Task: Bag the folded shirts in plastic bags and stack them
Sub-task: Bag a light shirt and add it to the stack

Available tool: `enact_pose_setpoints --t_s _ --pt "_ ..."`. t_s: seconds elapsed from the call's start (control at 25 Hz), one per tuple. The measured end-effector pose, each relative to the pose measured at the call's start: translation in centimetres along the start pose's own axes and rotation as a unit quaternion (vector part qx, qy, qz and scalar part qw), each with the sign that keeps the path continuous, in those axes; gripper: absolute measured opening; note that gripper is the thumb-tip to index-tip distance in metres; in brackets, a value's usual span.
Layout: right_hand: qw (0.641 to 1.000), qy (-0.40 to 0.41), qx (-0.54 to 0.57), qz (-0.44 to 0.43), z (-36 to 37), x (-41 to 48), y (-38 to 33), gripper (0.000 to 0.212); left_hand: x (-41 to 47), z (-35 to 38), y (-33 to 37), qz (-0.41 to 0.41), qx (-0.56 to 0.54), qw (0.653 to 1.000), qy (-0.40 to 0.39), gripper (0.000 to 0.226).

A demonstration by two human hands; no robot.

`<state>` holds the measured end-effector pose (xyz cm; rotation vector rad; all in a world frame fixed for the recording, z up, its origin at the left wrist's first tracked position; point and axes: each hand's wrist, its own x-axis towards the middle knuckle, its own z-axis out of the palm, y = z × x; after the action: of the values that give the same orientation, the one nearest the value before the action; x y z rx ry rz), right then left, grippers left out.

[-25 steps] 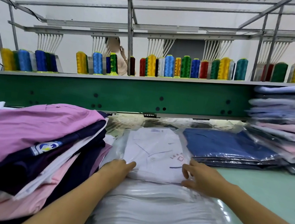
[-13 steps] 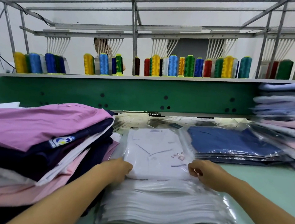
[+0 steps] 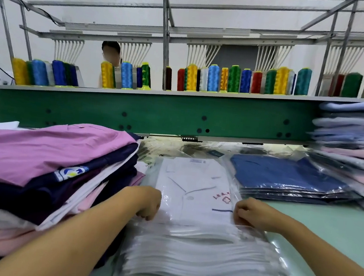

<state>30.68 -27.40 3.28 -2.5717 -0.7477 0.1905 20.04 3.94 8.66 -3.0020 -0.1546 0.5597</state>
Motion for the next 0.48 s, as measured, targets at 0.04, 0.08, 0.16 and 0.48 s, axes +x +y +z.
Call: enact_pose_setpoints --t_s 0.04,0.08,0.16,0.48 --pt "0.999 0.031 -0.031 0.012 0.2 0.7 -0.1 0.028 0.6 0.1 0.3 -0.01 0.024 0.999 0.036 0.024" --pt "0.996 0.063 -0.052 0.023 0.2 1.4 -0.3 0.025 1.2 0.1 0.6 -0.02 0.046 0.996 0.074 0.023" --pt "0.99 0.121 -0.066 0.034 -0.1 3.0 -0.8 0.016 2.7 -0.6 1.1 -0.025 0.065 0.988 0.139 0.024" --pt "0.987 0.141 -0.078 0.026 1.3 14.3 -3.4 0.058 12.6 -3.8 3.7 -0.047 -0.076 0.962 0.258 0.043"
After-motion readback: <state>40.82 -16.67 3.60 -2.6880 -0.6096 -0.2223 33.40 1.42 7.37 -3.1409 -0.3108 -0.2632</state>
